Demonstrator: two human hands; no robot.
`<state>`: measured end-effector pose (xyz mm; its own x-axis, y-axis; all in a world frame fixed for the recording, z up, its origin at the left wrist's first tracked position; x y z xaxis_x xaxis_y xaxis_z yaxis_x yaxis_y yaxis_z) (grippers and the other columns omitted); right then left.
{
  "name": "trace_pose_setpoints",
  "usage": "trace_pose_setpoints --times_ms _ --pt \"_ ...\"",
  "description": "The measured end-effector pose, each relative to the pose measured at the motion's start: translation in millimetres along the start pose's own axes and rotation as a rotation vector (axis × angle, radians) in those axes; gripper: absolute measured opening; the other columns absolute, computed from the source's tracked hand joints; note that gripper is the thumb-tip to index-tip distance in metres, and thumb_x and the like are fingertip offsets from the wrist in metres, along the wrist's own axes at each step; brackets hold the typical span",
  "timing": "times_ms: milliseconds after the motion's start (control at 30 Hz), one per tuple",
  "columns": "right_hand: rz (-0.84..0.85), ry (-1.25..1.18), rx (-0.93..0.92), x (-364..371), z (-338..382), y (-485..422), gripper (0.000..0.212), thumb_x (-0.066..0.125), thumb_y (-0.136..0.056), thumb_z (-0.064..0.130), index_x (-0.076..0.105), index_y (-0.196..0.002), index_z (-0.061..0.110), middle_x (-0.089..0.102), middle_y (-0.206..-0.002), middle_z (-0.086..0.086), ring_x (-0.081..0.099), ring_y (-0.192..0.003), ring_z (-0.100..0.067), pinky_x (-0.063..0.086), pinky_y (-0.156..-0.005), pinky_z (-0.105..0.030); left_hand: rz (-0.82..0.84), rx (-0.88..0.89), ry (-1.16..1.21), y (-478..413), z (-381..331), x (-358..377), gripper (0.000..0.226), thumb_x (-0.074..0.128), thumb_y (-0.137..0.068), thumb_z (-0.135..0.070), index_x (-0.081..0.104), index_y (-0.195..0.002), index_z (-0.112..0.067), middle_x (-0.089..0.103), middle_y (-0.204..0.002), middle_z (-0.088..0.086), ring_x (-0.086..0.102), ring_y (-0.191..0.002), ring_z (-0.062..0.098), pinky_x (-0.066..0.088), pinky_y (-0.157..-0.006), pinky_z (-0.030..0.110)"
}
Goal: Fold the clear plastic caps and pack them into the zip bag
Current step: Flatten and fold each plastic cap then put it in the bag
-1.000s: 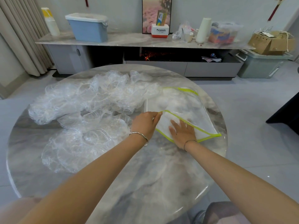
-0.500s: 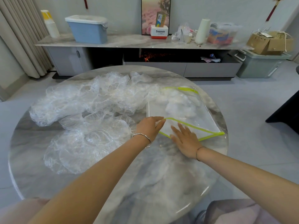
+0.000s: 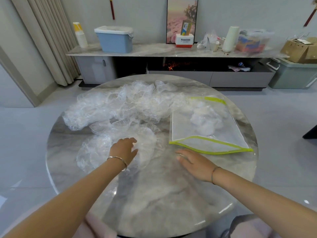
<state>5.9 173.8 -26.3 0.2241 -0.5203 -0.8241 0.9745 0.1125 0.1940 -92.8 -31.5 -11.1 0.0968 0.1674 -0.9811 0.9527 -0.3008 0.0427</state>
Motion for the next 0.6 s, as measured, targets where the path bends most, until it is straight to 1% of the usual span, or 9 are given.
trace_pose_setpoints --times_ms 100,167,233,300,367,433,500,567,600 --pt "-0.067 0.015 -0.082 -8.2 23.7 -1.1 0.039 0.041 -0.099 0.038 0.048 -0.133 0.019 0.045 -0.14 0.005 0.041 -0.129 -0.011 0.028 -0.105 -0.02 -0.087 -0.044 0.094 0.5 5.0 -12.9 0.02 0.048 -0.095 -0.032 0.066 -0.102 -0.026 0.067 -0.105 -0.008 0.059 -0.098 0.012 0.046 -0.078 0.024" --pt "-0.171 0.013 -0.178 -19.5 41.2 1.1 0.043 0.044 -0.097 0.039 0.048 -0.133 0.017 0.045 -0.139 0.004 0.042 -0.128 -0.013 0.031 -0.104 -0.021 -0.142 -0.002 0.114 2.7 -6.4 -24.0 0.023 0.046 -0.097 -0.033 0.066 -0.103 -0.025 0.067 -0.106 -0.007 0.059 -0.098 0.013 0.047 -0.079 0.026" --pt "-0.292 0.041 -0.299 -31.4 57.7 3.1 0.055 0.051 -0.09 0.038 0.038 -0.14 0.018 0.036 -0.146 0.004 0.037 -0.132 -0.014 0.031 -0.107 -0.026 -0.193 0.114 0.162 10.9 -26.1 -36.6 0.025 0.045 -0.097 -0.034 0.066 -0.107 -0.025 0.067 -0.106 -0.007 0.06 -0.098 0.014 0.046 -0.081 0.027" --pt "-0.374 0.182 -0.397 -36.2 69.7 5.4 0.08 0.067 -0.08 0.024 0.024 -0.147 0.023 0.02 -0.155 0.004 0.028 -0.136 -0.015 0.027 -0.11 -0.03 -0.164 0.285 0.276 26.1 -51.6 -41.2 0.023 0.048 -0.096 -0.034 0.067 -0.107 -0.026 0.067 -0.107 -0.009 0.059 -0.099 0.014 0.046 -0.083 0.027" --pt "-0.405 0.362 -0.48 -31.8 76.2 5.9 0.094 0.076 -0.067 0.011 0.026 -0.145 0.025 0.021 -0.155 0.0 0.025 -0.137 -0.02 0.022 -0.112 -0.036 -0.064 0.428 0.339 42.9 -73.1 -34.4 0.023 0.05 -0.096 -0.033 0.067 -0.108 -0.025 0.066 -0.11 -0.01 0.058 -0.101 0.012 0.044 -0.087 0.026" --pt "-0.408 0.469 -0.563 -23.5 77.3 8.3 0.066 0.076 -0.063 0.015 0.053 -0.124 0.024 0.044 -0.143 -0.003 0.031 -0.133 -0.02 0.013 -0.113 -0.036 0.027 0.5 0.288 54.6 -83.5 -17.1 0.025 0.049 -0.096 -0.033 0.066 -0.112 -0.025 0.064 -0.115 -0.012 0.056 -0.104 0.01 0.042 -0.09 0.024" --pt "-0.4 0.503 -0.608 -18.1 71.2 12.8 0.021 0.063 -0.067 0.023 0.065 -0.088 0.026 0.066 -0.11 0.005 0.05 -0.115 -0.016 0.012 -0.11 -0.032 0.099 0.52 0.228 60.3 -83.6 -0.9 0.028 0.047 -0.096 -0.039 0.063 -0.116 -0.029 0.062 -0.12 -0.013 0.053 -0.109 0.009 0.04 -0.093 0.025" --pt "-0.295 0.489 -0.539 -9.7 56.9 10.6 0.014 0.057 -0.065 0.022 0.064 -0.076 0.027 0.066 -0.084 0.011 0.062 -0.093 -0.014 0.017 -0.108 -0.028 0.181 0.504 0.191 63.8 -77.4 11.7 0.046 0.044 -0.087 -0.061 0.058 -0.122 -0.034 0.058 -0.125 -0.015 0.05 -0.114 0.006 0.039 -0.097 0.026" --pt "-0.224 0.454 -0.449 -5.1 43.4 7.2 0.016 0.058 -0.065 0.019 0.064 -0.078 0.026 0.065 -0.081 0.01 0.062 -0.088 -0.015 0.021 -0.107 -0.027 0.213 0.496 0.199 67.1 -74.7 15.3 0.062 0.04 -0.077 -0.074 0.055 -0.125 -0.036 0.056 -0.126 -0.015 0.049 -0.115 0.004 0.038 -0.099 0.024"
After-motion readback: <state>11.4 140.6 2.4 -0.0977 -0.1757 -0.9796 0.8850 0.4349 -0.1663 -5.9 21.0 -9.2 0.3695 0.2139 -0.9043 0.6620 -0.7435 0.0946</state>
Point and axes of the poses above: each hand's wrist, its own y-axis away from the middle knuckle, its own x-axis out of the palm, z = x × y, the point moved 10 cm from there along -y, towards the middle knuckle
